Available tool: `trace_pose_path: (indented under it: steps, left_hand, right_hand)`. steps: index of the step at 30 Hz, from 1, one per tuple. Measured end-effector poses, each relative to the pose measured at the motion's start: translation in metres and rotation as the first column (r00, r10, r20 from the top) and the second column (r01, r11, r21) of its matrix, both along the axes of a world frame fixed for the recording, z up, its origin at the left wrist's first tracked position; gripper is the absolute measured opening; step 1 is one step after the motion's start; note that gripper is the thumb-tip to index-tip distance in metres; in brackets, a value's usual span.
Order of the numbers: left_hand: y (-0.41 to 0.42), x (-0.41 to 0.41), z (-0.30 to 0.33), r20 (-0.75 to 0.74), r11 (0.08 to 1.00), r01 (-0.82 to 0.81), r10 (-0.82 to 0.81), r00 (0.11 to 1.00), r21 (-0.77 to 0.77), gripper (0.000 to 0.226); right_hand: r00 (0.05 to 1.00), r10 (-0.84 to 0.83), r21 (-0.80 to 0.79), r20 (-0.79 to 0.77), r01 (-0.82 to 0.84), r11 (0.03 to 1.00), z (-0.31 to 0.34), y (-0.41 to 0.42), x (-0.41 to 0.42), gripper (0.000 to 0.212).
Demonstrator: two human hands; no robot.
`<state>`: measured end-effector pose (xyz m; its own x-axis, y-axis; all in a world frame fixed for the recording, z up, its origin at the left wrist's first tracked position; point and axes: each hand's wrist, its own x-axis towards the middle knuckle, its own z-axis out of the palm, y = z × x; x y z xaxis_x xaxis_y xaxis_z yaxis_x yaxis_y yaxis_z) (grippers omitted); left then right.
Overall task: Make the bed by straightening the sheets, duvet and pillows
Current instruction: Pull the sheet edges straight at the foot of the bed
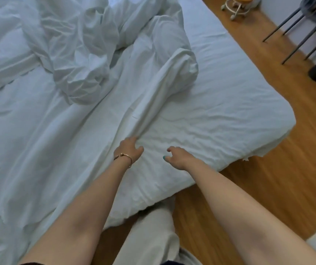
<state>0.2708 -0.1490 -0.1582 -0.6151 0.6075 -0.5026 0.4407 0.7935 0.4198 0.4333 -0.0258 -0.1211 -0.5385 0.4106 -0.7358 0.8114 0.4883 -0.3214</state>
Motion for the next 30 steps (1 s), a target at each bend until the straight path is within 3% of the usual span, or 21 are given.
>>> trace_pose_path:
  steps: [4, 7, 10, 12, 17, 20, 24, 26, 30]
  left_hand:
    - [0.085, -0.045, -0.003, -0.211, 0.984, -0.042, 0.078, 0.974, 0.172, 0.065]
    - [0.138, -0.072, -0.009, -0.186, 0.985, -0.12, 0.142, 0.972, 0.126, 0.089]
    - [0.182, -0.08, -0.017, -0.139, 0.999, -0.014, 0.018, 0.99, 0.03, 0.109]
    - [0.209, -0.075, -0.022, -0.17, 0.994, 0.093, -0.083, 0.982, 0.049, 0.115]
    - [0.269, -0.076, -0.039, -0.28, 0.984, 0.125, -0.085, 0.956, 0.13, 0.11]
    - [0.289, -0.091, -0.054, -0.157, 0.984, 0.011, 0.018, 0.987, 0.178, 0.089]
    - [0.285, -0.105, -0.065, 0.043, 0.949, -0.075, 0.065, 0.997, 0.306, 0.07]
    - [0.278, -0.107, -0.06, 0.125, 0.889, -0.151, 0.106, 0.986, 0.433, 0.064]
    - [0.263, -0.099, -0.037, 0.193, 0.745, -0.225, 0.13, 0.972, 0.628, 0.065]
  right_hand:
    - [0.994, -0.087, 0.125, -0.06, 0.094, 0.988, 0.005, 0.086, -0.057, 0.066]
    - [0.977, -0.157, 0.251, -0.146, 0.19, 0.949, 0.014, 0.15, -0.103, 0.075]
    - [0.956, -0.229, 0.356, -0.186, 0.283, 0.891, 0.015, 0.205, -0.139, 0.093]
    - [0.962, -0.23, 0.395, -0.147, 0.27, 0.878, 0.01, 0.235, -0.157, 0.106]
    - [0.977, -0.155, 0.356, -0.146, 0.198, 0.913, -0.01, 0.302, -0.175, 0.124]
    - [0.977, -0.074, 0.222, -0.198, 0.119, 0.968, -0.019, 0.331, -0.161, 0.133]
    - [0.96, 0.028, 0.297, -0.278, 0.059, 0.953, -0.023, 0.351, -0.142, 0.139]
    - [0.94, 0.032, 0.319, -0.341, 0.083, 0.944, -0.025, 0.359, -0.14, 0.146]
    - [0.929, 0.006, 0.135, -0.371, 0.047, 0.99, -0.026, 0.379, -0.141, 0.147]
